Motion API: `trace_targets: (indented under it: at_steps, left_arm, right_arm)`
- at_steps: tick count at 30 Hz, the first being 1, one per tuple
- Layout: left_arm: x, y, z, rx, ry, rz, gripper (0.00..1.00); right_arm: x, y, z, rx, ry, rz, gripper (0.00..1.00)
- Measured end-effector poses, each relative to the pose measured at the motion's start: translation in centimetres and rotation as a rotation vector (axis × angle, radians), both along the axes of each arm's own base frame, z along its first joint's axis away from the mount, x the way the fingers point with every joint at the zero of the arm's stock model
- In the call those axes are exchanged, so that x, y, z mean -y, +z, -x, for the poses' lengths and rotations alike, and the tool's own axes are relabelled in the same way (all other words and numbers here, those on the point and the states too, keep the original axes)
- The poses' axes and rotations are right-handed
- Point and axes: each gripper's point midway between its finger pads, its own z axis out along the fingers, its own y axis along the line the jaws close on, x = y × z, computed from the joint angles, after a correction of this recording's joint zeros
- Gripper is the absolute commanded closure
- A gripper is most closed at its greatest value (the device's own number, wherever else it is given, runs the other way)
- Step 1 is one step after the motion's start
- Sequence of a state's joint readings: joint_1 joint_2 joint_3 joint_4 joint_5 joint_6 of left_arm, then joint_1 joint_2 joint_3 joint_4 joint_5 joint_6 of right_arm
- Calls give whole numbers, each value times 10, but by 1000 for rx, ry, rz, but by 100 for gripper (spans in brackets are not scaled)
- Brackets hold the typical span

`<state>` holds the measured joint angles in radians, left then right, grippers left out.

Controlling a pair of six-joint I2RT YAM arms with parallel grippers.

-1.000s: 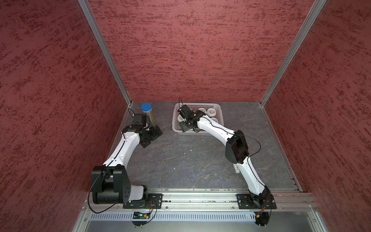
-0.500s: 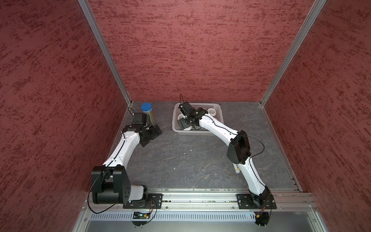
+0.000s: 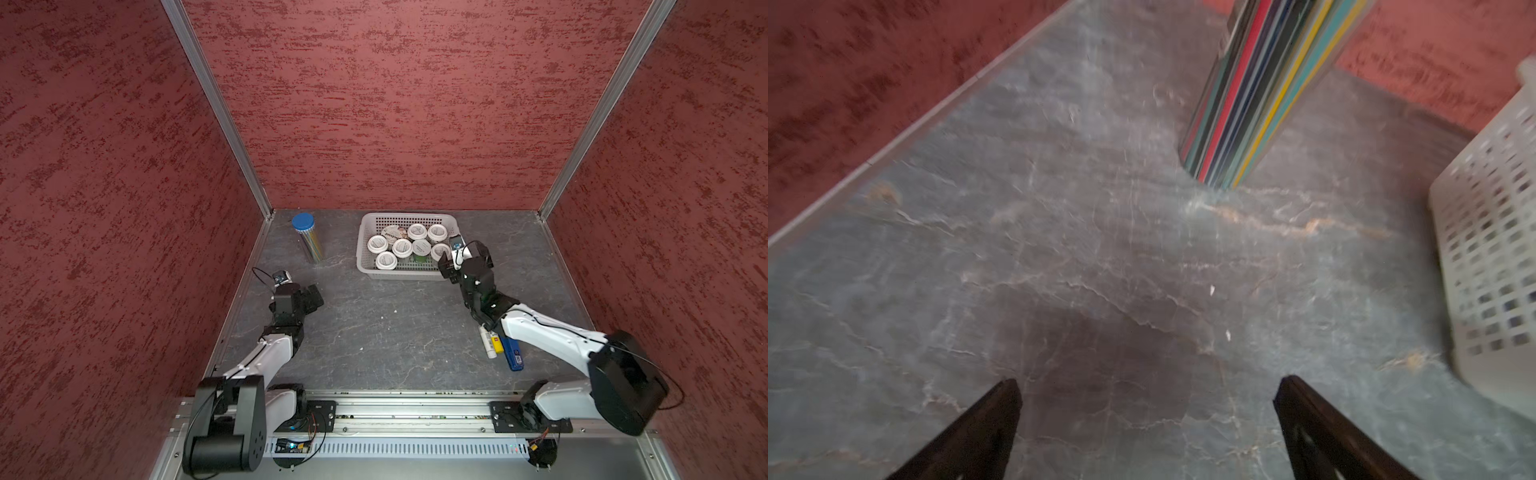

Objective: Put the yogurt in the basket
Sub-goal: Reset both arms

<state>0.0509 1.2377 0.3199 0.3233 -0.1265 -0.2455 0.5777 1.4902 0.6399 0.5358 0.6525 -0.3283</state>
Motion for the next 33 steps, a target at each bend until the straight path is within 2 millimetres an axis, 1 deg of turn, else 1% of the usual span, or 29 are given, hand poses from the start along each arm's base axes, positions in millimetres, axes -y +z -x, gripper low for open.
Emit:
trace_targets:
  at_steps: [1,2,3,6,8,10,13,15,17,21,23,25,26,28,30,33]
  left_arm:
    - [2,0,-7,8,-20,-7,0]
    - [5,3,-16,28,-47,-24,0]
    - [7,7,-23,45,-67,-44,0]
    - [15,31,-52,137,-121,-111,0]
    - [19,40,-62,180,-142,-140,0]
    - [18,44,-66,201,-144,-158,0]
    - [16,46,-68,212,-141,-175,0]
    - [15,47,-70,224,-136,-183,0]
    - [15,48,-71,232,-133,-187,0]
    - [14,51,-70,265,-130,-190,0]
    - [14,47,-67,278,-130,-195,0]
    - [15,37,-63,261,-135,-199,0]
    - [15,32,-62,250,-137,-199,0]
    - [15,30,-62,247,-139,-200,0]
    - [15,34,-63,262,-138,-201,0]
    - [15,35,-63,267,-145,-195,0]
  right_arm:
    - [14,-16,-5,5,-52,3,2]
    - [26,-17,-13,32,-102,13,2]
    - [34,-16,-18,48,-123,12,2]
    - [61,-10,-30,85,-190,-10,2]
    - [74,-3,-33,102,-212,-44,2]
    - [81,9,-31,128,-205,-98,2]
    - [89,30,-24,182,-198,-166,2]
    - [93,36,-23,197,-193,-189,2]
    - [95,34,-25,190,-183,-204,2]
    - [109,24,-17,161,-194,-224,2]
    - [115,17,-9,150,-200,-235,2]
    - [119,2,-1,129,-206,-249,2]
    - [119,-8,4,110,-201,-250,2]
    - [121,-26,13,79,-198,-247,2]
    - [125,-37,14,64,-200,-259,2]
    - [134,-47,9,54,-206,-291,2]
